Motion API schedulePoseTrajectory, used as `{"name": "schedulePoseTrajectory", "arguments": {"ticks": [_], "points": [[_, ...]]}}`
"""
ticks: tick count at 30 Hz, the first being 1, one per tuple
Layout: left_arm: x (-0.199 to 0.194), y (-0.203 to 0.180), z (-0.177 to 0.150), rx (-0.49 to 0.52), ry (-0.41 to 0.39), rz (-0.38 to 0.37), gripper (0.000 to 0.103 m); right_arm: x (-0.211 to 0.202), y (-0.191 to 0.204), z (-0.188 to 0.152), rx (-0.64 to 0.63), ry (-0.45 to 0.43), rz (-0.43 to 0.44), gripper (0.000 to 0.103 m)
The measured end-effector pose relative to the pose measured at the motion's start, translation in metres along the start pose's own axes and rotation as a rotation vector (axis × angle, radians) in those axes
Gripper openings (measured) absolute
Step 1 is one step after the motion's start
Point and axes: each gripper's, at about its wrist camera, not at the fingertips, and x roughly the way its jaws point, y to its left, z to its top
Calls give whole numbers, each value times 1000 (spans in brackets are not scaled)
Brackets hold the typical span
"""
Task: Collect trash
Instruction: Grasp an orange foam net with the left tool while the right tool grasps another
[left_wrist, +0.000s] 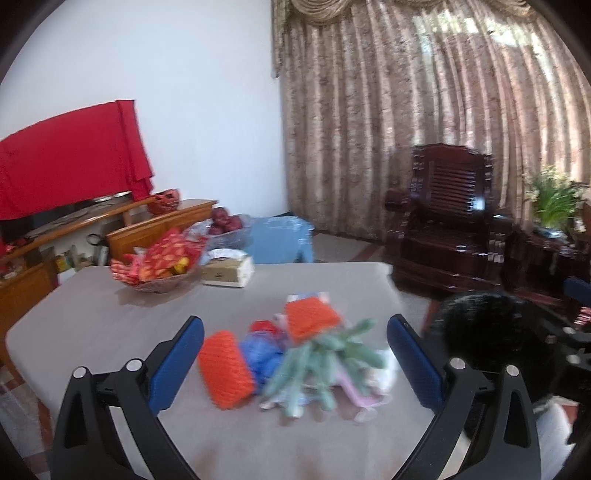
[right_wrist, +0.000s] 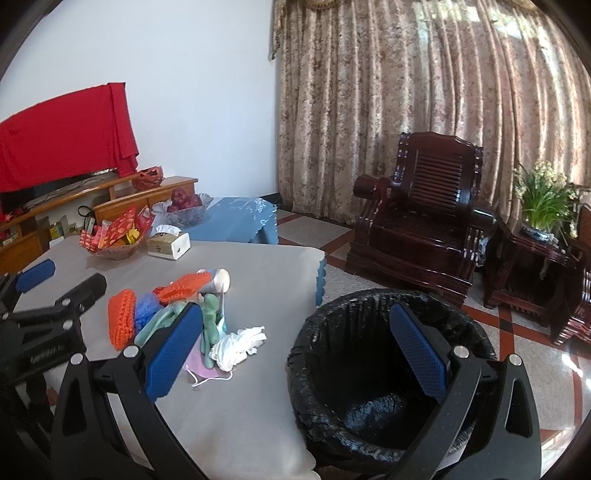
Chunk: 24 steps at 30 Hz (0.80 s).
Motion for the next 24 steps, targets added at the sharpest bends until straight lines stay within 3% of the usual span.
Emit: {"name": "schedulePoseTrajectory", "arguments": {"ticks": [8,14,17,24], "points": [[44,79,-18,-76,103,150,97,48,32,-3,-34,67,92,98],[66,108,-45,-100,190,151,97,93,56,-10,-61,125,116,93],[77,107,-52,-105,226,130,96,110,61,-12,-47,164,130,84],[122,96,-50,-108,274,86,96,131,62,-16,-56,194,122,83]]}}
